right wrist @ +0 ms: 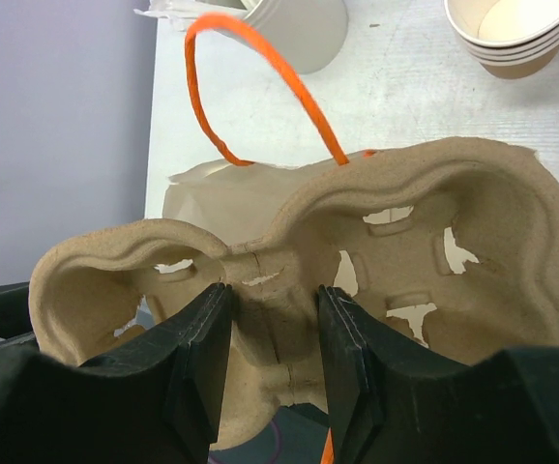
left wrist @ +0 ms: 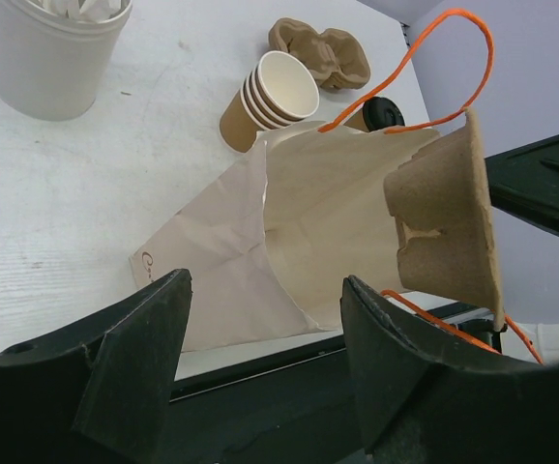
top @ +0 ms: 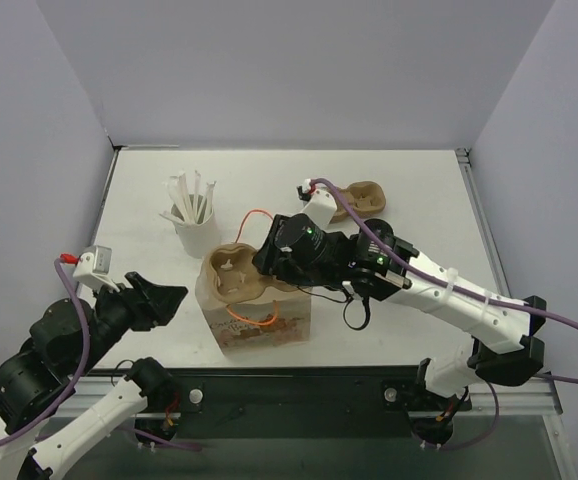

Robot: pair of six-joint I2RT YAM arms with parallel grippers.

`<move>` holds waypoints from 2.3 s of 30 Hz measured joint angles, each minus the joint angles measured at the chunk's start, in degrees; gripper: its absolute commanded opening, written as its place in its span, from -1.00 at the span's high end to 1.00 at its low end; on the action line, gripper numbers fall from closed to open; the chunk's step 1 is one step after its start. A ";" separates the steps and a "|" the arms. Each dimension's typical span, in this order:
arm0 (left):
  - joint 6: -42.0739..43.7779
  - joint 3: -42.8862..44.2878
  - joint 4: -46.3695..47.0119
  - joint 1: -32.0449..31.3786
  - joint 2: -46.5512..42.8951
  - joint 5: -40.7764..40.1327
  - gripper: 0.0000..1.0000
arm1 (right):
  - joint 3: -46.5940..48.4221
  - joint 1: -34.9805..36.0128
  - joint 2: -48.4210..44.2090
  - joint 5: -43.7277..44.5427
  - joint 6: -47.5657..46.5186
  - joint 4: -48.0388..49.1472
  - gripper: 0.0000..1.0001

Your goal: Pack the takeout coffee

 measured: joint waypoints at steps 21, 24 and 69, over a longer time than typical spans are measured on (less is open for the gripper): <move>1.27 0.46 -1.90 0.00 0.07 -1.86 -0.47 | 1.92 1.60 6.84 4.04 1.84 -3.43 0.28; 1.46 0.79 -2.43 0.00 0.24 -1.97 -0.46 | 1.92 1.66 7.17 4.13 0.70 -3.43 0.27; 7.21 5.35 2.84 0.02 25.31 3.45 1.00 | 0.59 -12.07 -1.81 -7.30 -14.84 -17.62 0.13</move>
